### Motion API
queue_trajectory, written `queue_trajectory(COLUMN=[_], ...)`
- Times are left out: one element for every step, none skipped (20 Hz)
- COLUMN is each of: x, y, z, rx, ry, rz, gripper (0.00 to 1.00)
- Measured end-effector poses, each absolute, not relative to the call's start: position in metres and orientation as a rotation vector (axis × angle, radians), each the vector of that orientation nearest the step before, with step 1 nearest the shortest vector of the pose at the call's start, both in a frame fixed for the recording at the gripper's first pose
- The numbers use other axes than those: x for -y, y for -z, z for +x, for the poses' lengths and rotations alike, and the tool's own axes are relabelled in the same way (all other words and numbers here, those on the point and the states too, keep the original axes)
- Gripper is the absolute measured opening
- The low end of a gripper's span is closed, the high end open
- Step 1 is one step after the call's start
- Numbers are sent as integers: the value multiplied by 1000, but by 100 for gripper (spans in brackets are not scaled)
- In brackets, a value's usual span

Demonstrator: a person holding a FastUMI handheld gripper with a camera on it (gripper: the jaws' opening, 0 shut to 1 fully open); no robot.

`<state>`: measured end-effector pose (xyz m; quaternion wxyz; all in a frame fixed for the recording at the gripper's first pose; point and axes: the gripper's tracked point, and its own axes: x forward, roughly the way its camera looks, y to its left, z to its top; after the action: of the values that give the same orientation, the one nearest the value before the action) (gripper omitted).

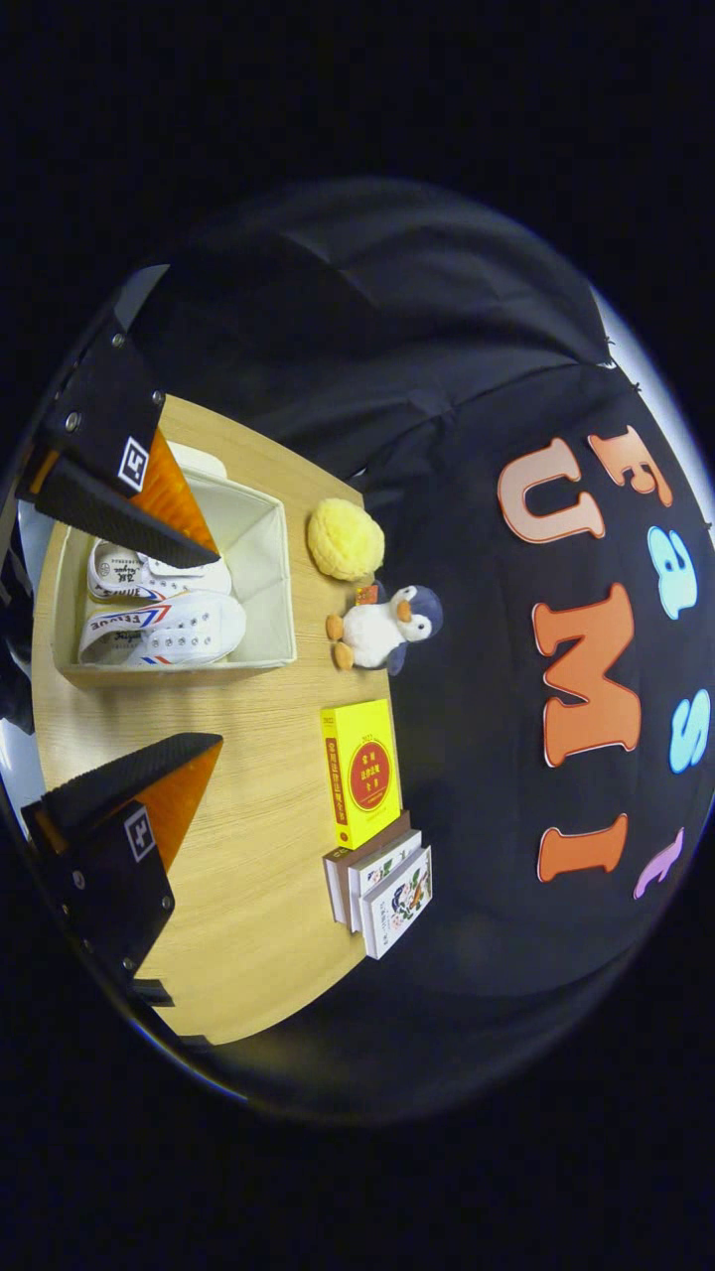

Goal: Open the storage box then place both shoes into the box .Put the left shoe in first, then the right shoe, with the right side of both shoes facing outward in a uniform manner.

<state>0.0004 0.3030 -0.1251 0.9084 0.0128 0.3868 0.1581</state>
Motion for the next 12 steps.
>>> queue_trajectory(x=[-294, -282, -270, -258, -247, -236, -222, -207, -194, -182, -171, -160], y=[115, 106, 97, 90, 81, 73, 64, 56, 48, 41, 37, 33], z=[4, 8, 11, 13, 16, 19, 23, 28, 31, 34, 37, 39], rx=[-776, -752, -731, -714, -697, -677, -654, -628, -602, -577, -556, -537], ry=[-321, -313, -303, -295, -291, -286, -273, -259, -249, -242, -236, -231], rz=[32, 32, 32, 35, 40, 40, 34, 27, 21, 17, 14, 12], gripper=[99, 99, 99, 99, 99, 99, 99, 99, 99, 99, 99, 99])
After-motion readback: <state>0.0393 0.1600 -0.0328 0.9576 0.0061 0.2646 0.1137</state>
